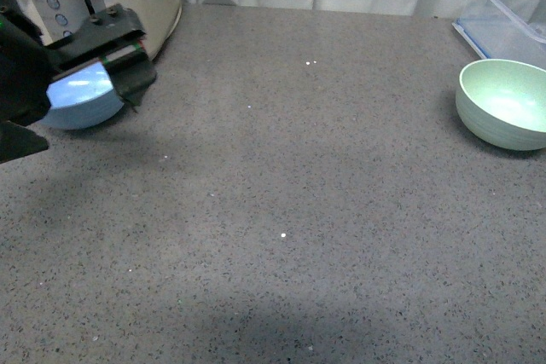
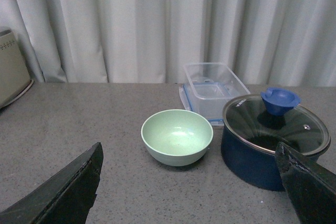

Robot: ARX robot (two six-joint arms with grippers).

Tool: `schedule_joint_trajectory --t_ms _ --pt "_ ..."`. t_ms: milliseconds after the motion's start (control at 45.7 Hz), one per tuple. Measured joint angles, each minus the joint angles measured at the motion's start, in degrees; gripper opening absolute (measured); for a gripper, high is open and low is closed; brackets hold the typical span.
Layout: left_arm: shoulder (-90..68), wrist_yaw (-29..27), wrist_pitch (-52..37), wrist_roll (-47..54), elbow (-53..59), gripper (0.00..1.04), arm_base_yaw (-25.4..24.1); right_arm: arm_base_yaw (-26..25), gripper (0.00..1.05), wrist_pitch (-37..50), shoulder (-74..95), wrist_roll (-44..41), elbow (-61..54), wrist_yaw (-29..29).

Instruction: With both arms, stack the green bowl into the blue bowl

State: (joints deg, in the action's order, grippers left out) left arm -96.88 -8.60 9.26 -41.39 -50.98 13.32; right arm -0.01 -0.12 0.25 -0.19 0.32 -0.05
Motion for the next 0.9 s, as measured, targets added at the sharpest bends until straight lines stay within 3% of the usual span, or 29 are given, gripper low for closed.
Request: schedule_joint_trajectory --t_ms 109,898 --pt "-1.3 1.7 4.6 -5.1 -2.8 0.98 -2.4 0.0 0.96 0.0 0.0 0.0 0.0 0.0" --pt "-16.9 2.9 10.3 -19.3 -20.0 0.98 -12.1 0.0 0.96 0.0 0.0 0.0 0.0 0.0"
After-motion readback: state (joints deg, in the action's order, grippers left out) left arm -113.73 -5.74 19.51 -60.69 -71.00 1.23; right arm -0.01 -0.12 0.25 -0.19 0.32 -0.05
